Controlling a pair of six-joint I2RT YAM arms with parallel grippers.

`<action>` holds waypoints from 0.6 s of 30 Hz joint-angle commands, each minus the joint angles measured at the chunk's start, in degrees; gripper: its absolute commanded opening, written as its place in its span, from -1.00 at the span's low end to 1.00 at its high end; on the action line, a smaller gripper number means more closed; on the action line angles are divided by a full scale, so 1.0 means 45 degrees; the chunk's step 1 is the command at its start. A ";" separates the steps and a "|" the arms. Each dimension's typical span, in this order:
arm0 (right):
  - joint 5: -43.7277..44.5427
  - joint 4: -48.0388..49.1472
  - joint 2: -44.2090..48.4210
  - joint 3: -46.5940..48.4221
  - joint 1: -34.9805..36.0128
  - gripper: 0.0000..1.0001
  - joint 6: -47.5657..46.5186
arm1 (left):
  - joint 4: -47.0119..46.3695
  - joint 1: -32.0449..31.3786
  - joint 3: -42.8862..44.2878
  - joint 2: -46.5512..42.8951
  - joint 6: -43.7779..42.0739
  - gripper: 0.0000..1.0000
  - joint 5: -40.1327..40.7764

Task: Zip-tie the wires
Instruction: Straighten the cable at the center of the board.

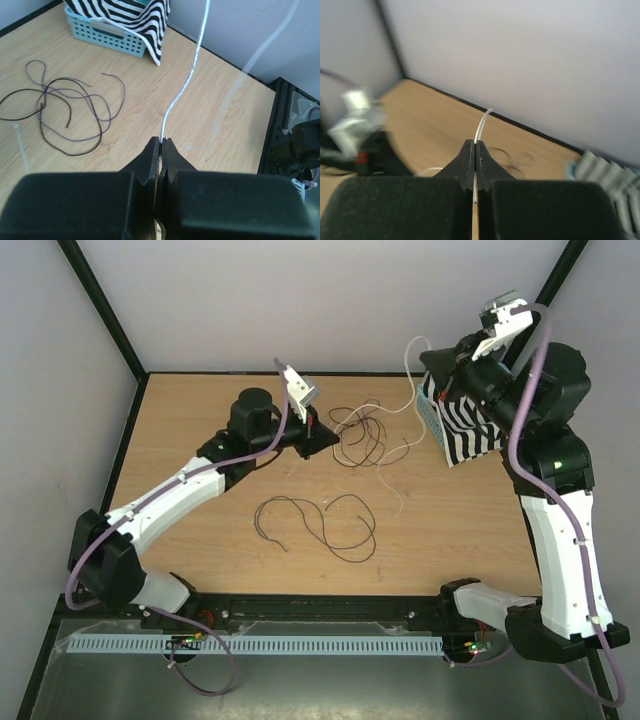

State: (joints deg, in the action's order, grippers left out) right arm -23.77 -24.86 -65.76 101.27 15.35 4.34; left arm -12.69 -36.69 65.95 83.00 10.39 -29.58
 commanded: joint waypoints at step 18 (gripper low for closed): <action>0.3619 -0.1045 -0.1551 -0.6705 0.0576 -0.99 -0.0311 | 0.9182 0.0160 0.1823 -0.0379 -0.1622 -1.00 0.2816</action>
State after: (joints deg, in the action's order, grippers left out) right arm 2.00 -32.77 -71.40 79.13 15.64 -0.14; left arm 22.35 -38.79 76.77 80.66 -0.47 -17.06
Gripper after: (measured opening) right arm 0.036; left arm 0.004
